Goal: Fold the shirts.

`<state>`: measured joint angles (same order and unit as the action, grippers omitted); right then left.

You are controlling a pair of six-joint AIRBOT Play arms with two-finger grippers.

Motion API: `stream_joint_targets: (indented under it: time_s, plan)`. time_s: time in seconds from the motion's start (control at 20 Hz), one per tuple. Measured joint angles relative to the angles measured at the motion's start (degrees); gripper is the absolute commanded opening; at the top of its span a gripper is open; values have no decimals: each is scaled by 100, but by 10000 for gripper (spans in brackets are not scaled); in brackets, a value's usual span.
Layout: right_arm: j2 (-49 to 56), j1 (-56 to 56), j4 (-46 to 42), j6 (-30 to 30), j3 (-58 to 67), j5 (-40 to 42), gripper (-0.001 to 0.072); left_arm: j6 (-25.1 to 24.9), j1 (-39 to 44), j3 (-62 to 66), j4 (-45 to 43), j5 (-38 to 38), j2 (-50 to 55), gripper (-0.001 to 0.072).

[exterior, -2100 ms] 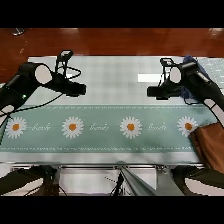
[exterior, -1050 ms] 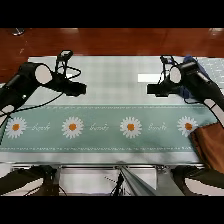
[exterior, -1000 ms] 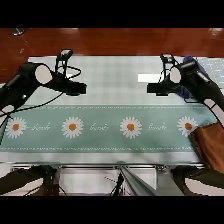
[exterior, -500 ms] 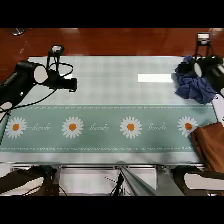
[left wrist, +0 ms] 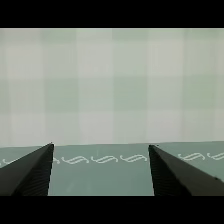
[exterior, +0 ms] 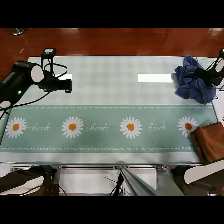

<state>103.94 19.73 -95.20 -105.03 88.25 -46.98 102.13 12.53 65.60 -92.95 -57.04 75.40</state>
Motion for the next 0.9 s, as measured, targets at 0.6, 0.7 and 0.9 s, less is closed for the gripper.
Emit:
stream_joint_targets:
  time_s: [0.6,0.7,0.9]
  plan:
    - [-1987,107,2424,1716,186,-632,22,-581,-203,-1027,457,-1421,-1239,702]
    - [-2763,109,3027,2076,186,-573,22,-623,-118,-1624,1147,-892,-2070,702]
    - [-4092,109,4131,2776,306,-466,21,-667,184,-2671,2337,111,-3534,701]
